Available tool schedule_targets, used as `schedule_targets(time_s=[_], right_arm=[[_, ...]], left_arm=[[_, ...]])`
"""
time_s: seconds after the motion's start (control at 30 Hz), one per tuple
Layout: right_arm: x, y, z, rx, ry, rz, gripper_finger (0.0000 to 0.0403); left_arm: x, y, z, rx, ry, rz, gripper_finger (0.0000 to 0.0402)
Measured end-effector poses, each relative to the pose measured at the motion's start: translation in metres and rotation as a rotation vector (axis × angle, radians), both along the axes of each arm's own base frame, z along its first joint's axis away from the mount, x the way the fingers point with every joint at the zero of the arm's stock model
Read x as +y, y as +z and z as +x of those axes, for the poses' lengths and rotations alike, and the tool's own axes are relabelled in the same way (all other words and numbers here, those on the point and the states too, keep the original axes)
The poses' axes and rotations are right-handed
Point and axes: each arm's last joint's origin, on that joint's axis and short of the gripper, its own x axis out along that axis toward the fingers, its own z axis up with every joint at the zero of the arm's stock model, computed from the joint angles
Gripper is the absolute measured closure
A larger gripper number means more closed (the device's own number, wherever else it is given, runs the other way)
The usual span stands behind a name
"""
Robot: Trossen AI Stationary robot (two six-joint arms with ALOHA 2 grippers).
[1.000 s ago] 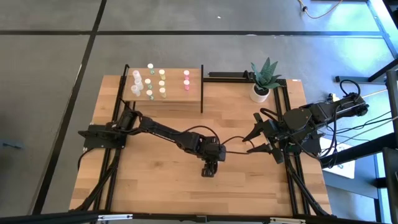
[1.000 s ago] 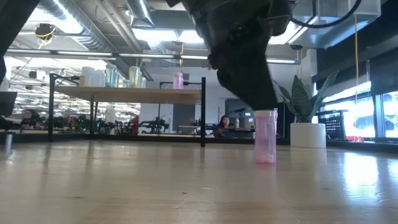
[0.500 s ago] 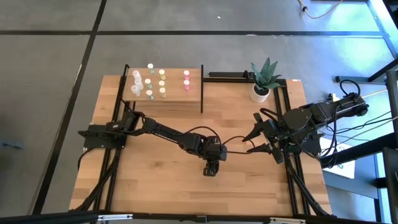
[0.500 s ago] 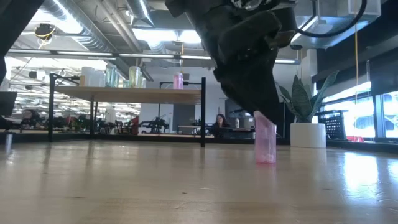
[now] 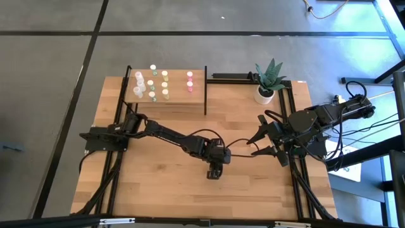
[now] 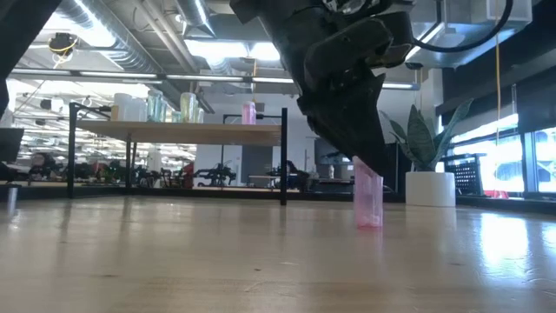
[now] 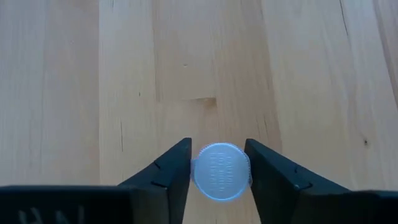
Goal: Pick and place medicine bottles onto shelf by color
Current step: Put the pink pill bottle aligned with the other pink pill bottle on the shelf
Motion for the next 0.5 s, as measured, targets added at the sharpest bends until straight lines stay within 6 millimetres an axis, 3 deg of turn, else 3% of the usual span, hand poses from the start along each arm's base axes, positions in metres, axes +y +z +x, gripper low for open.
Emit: schedule_targets(time_s=[0.23,0.5], right_arm=[[0.0000,0.0000,0.0000,0.000,0.000,-0.001,0.0205],[0.0000,0.0000,-0.0001,0.000,0.000,0.000,0.0205]], left_arm=[[0.0002,-0.0002,-0.0010,0.011,0.019,-0.009,0.0291],[0.0014,0.0079,-0.0047,0.074,0.079,-0.038,0.0296]])
